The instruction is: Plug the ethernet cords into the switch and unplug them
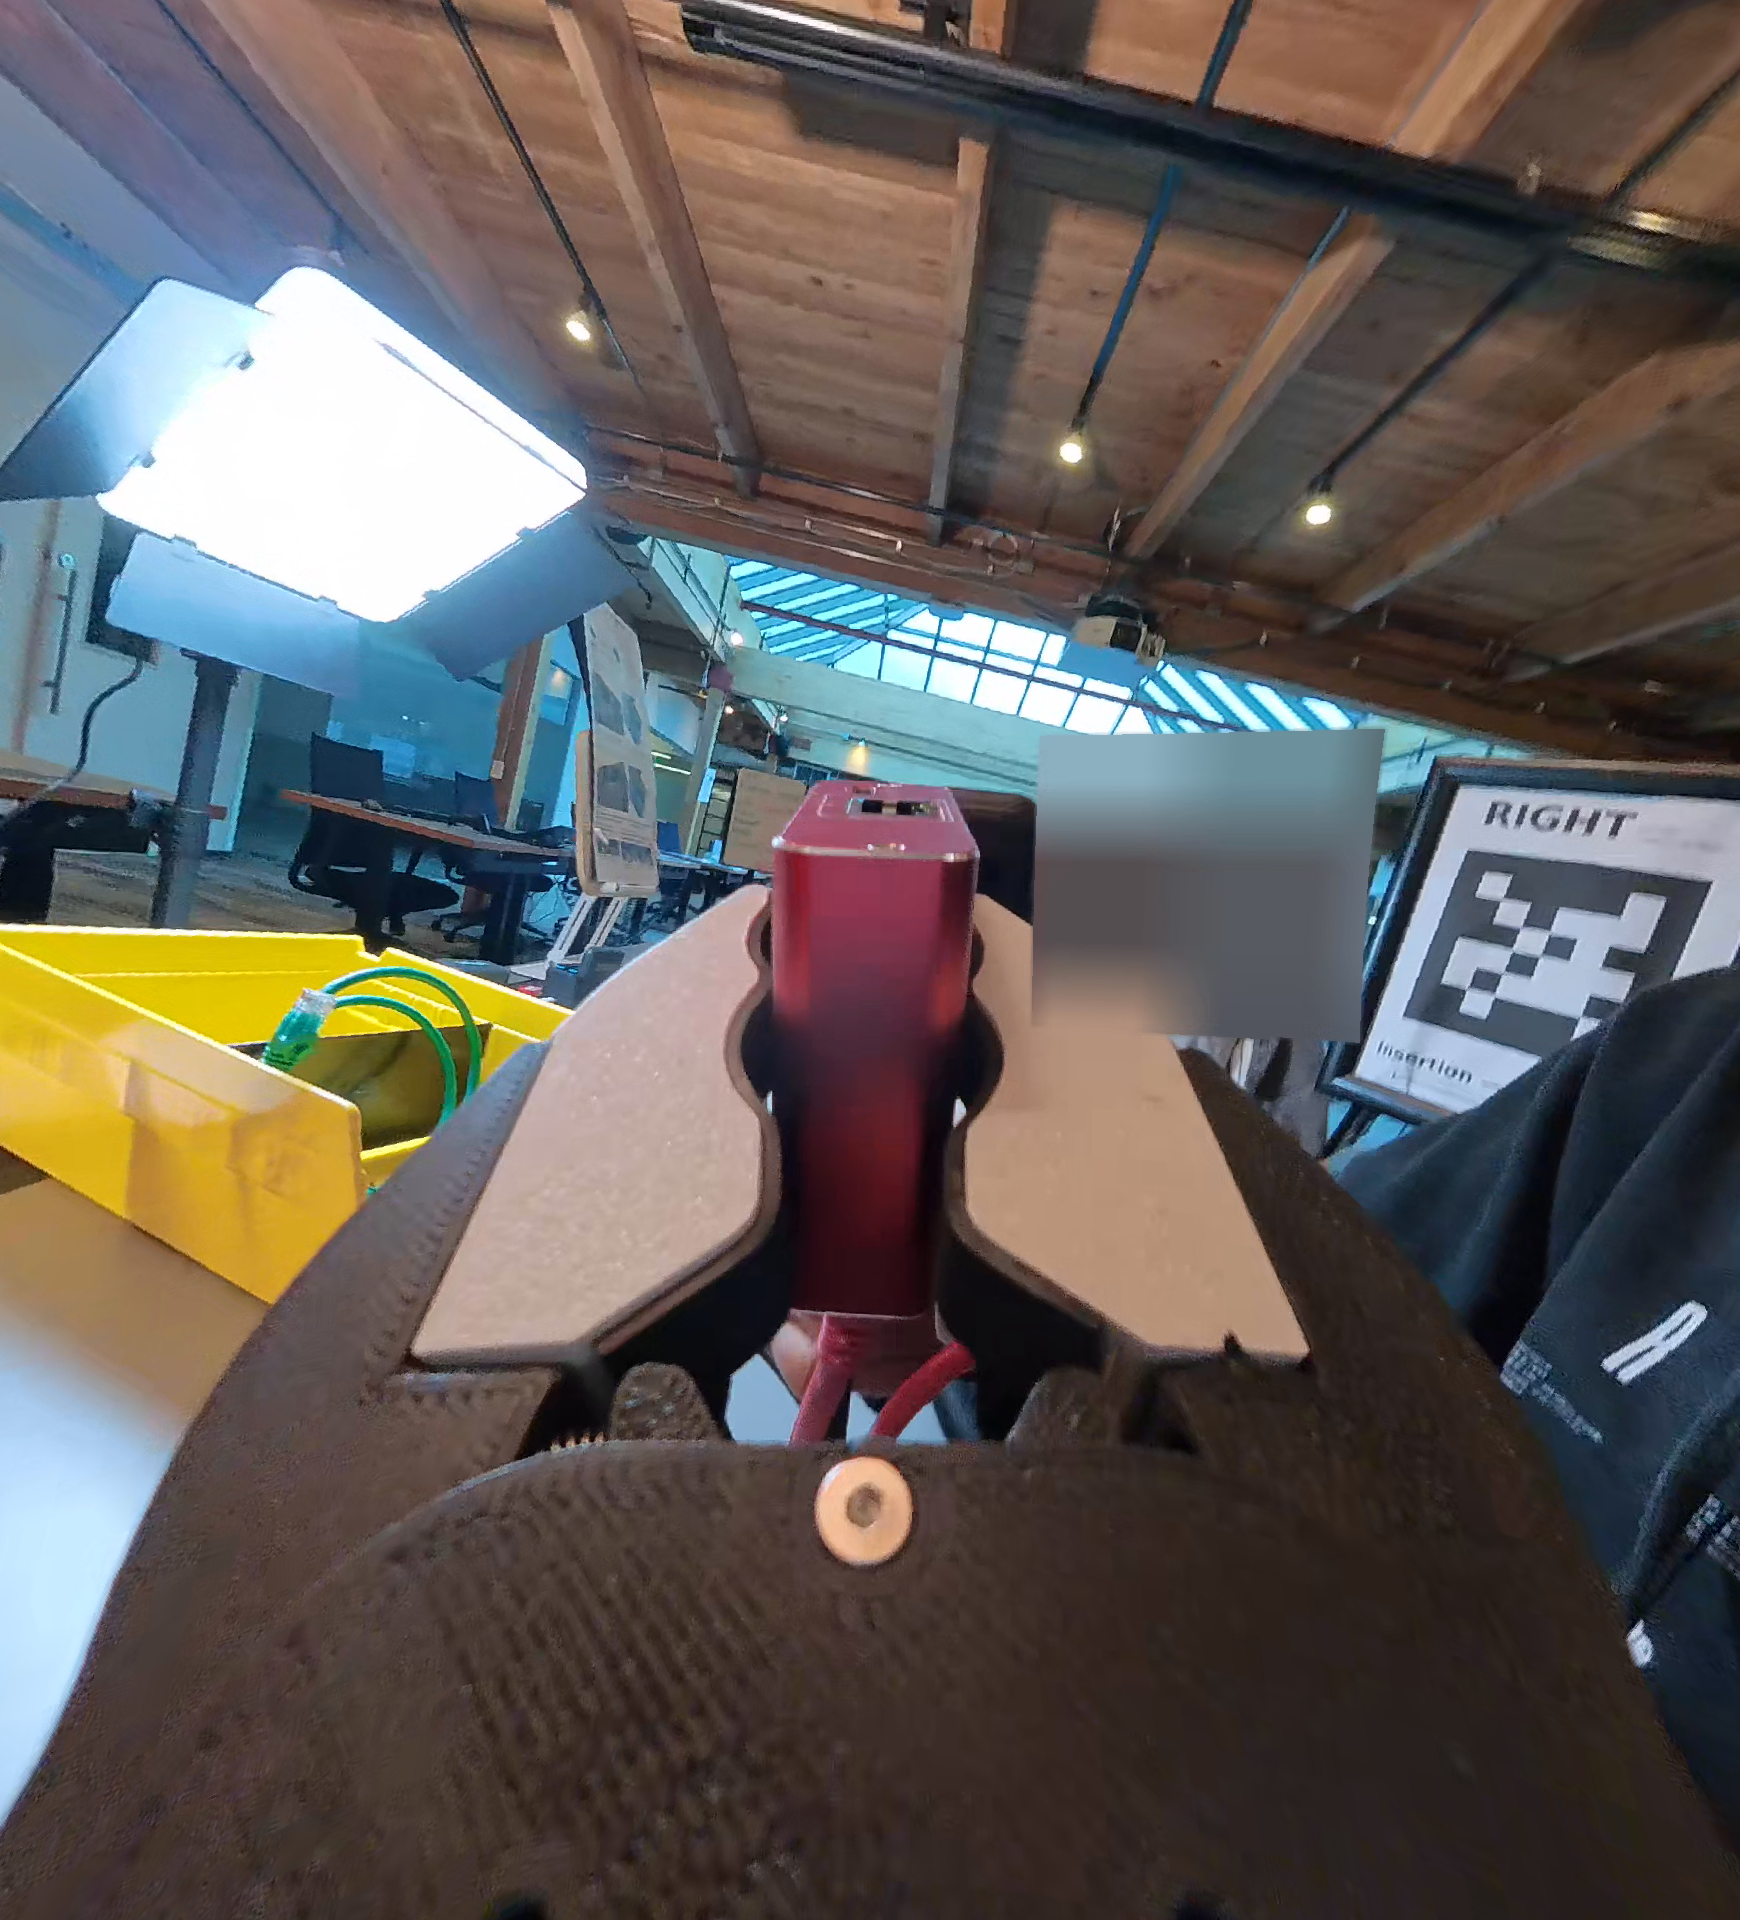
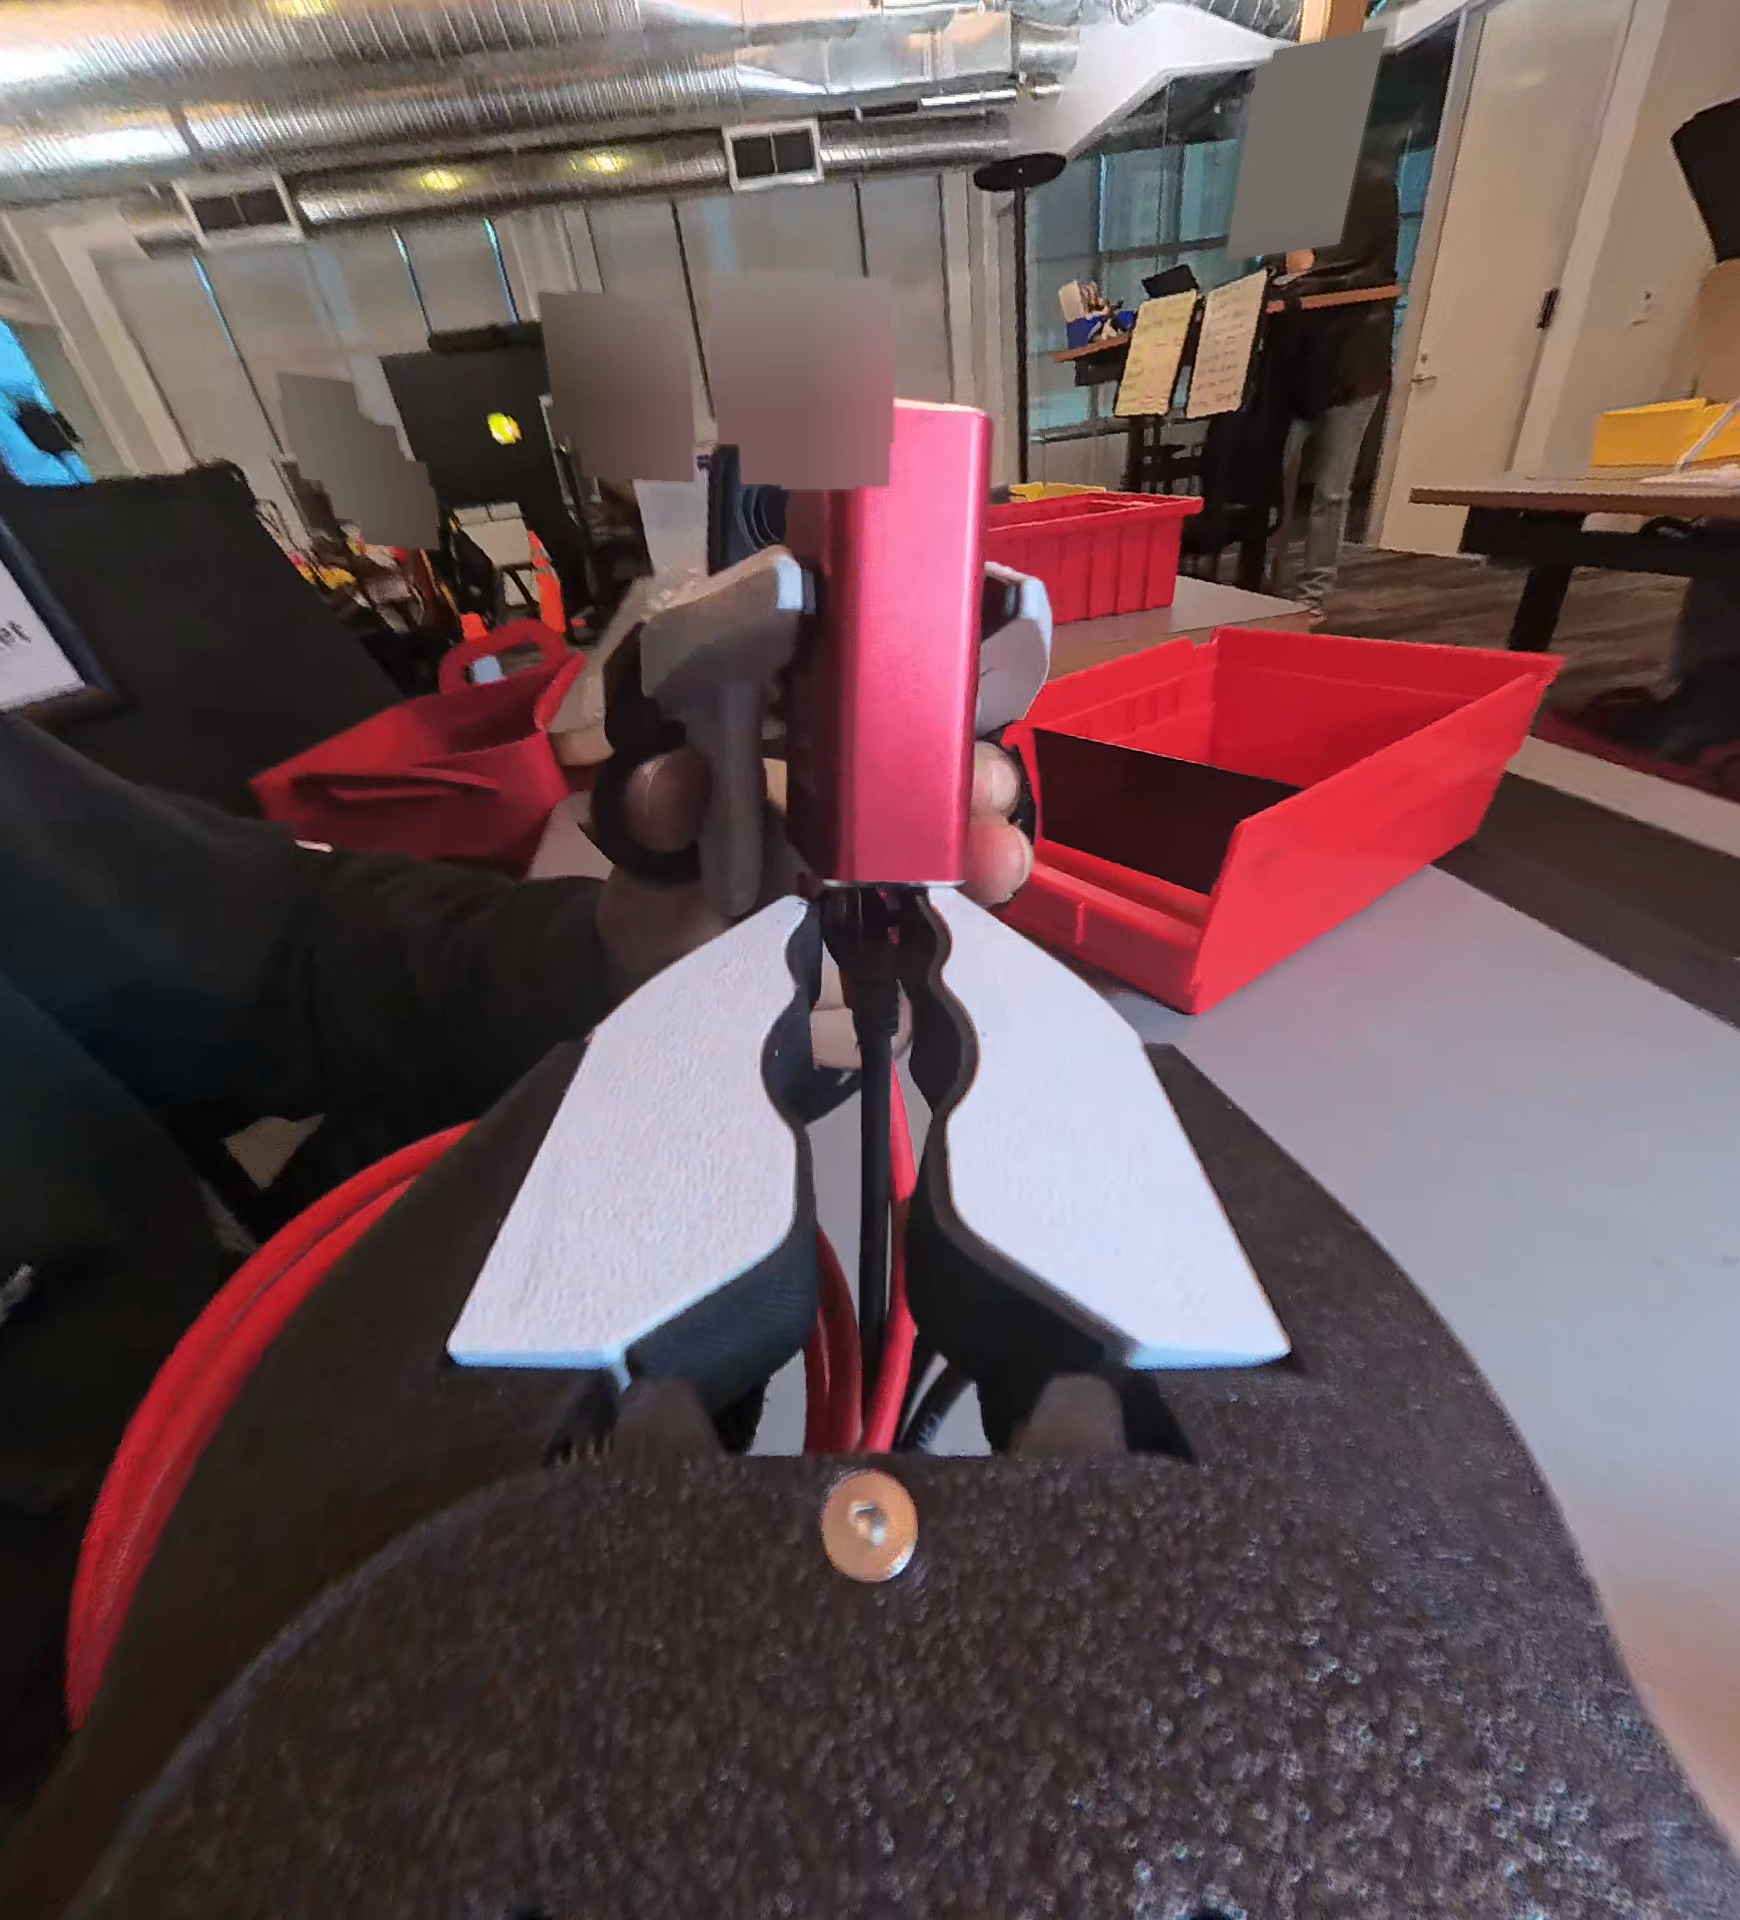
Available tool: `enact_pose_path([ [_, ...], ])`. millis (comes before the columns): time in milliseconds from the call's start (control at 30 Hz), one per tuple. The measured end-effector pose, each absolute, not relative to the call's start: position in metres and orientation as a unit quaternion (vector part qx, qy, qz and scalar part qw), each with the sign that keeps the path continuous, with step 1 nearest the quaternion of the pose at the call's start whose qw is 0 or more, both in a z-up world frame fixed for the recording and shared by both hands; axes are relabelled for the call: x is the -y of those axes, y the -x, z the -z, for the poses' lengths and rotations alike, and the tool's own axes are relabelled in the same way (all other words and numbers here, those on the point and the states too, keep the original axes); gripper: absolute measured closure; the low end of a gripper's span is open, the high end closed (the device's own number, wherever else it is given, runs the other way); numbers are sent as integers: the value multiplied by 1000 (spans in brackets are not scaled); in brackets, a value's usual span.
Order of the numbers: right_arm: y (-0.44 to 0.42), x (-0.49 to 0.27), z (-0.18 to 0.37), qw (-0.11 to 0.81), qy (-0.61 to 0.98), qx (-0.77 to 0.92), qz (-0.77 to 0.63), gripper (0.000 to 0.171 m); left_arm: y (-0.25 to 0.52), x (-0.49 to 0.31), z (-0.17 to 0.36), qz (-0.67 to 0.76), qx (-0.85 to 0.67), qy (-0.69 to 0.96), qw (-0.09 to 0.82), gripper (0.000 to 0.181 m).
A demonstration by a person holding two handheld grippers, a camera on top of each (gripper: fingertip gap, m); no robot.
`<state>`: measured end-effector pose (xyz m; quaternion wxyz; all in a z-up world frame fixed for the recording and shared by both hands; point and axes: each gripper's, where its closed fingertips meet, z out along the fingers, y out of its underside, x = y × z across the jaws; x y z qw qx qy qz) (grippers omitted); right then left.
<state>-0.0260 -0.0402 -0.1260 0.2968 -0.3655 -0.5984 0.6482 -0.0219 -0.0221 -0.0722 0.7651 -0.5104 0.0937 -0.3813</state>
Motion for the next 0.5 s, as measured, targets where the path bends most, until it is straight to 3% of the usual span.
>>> enact_pose_path([
  [500,35,32,132,252,428,540,-679,158,38,10,81,411,-23,512,754,149],
])
